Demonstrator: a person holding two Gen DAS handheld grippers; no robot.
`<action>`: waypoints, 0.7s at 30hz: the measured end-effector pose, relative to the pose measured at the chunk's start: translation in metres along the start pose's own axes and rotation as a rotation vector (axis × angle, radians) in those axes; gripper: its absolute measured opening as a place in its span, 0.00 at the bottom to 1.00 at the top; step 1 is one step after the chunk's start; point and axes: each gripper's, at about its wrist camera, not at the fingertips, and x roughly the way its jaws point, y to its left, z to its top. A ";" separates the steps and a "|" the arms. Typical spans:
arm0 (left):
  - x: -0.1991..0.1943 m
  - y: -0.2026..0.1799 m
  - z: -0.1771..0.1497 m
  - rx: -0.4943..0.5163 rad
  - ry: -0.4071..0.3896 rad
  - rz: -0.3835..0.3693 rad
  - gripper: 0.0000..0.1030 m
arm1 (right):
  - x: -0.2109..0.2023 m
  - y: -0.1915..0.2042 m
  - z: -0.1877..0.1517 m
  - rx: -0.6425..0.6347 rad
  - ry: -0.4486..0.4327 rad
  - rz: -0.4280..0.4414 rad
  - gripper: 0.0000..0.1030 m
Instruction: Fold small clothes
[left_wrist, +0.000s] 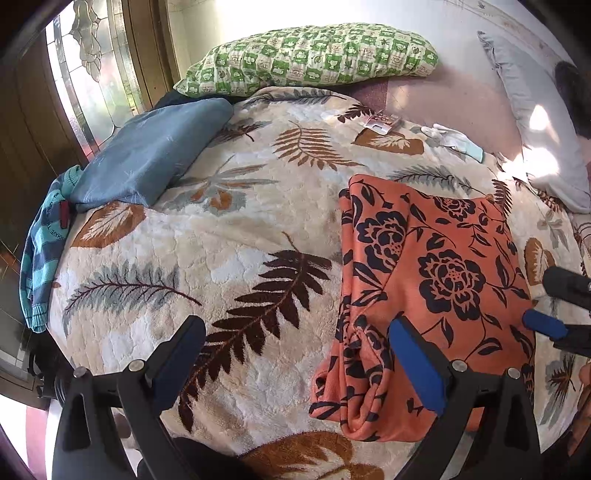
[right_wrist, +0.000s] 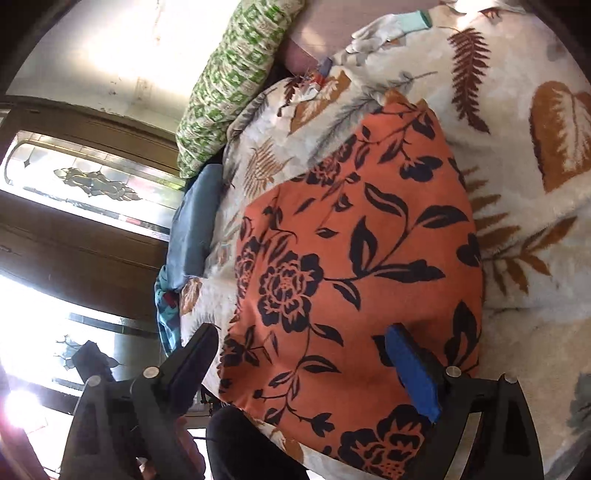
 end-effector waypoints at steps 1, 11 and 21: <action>0.001 0.000 0.000 0.000 0.000 0.002 0.97 | -0.001 0.003 0.004 -0.013 -0.014 -0.001 0.91; 0.016 0.020 0.014 -0.070 0.035 -0.092 0.97 | -0.015 -0.032 0.022 0.098 -0.055 0.079 0.91; 0.067 0.007 0.041 -0.124 0.191 -0.454 0.97 | -0.028 -0.083 0.026 0.143 -0.072 0.064 0.91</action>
